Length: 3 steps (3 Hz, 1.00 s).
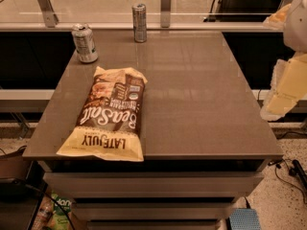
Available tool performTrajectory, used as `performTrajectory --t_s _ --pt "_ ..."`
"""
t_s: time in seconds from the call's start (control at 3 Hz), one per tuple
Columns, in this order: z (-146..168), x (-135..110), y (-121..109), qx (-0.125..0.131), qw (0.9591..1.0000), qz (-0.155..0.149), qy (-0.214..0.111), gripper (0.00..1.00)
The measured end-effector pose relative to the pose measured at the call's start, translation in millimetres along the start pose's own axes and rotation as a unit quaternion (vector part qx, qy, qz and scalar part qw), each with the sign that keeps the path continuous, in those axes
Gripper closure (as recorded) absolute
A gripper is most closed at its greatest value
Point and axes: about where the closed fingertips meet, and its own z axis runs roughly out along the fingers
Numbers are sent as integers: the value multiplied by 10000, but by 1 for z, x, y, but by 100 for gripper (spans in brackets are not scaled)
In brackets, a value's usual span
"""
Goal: Move brown chip bag near redbull can
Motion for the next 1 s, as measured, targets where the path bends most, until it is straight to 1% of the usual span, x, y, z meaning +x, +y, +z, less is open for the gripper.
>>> performTrajectory --t_s 0.33,0.67,1.0 --pt "-1 -1 0 8 10000 -12 -4 0" --pt "-3 -5 -2 -21 9995 -307 -80 0" --pt "-3 -12 -2 -87 9951 -961 -198 0"
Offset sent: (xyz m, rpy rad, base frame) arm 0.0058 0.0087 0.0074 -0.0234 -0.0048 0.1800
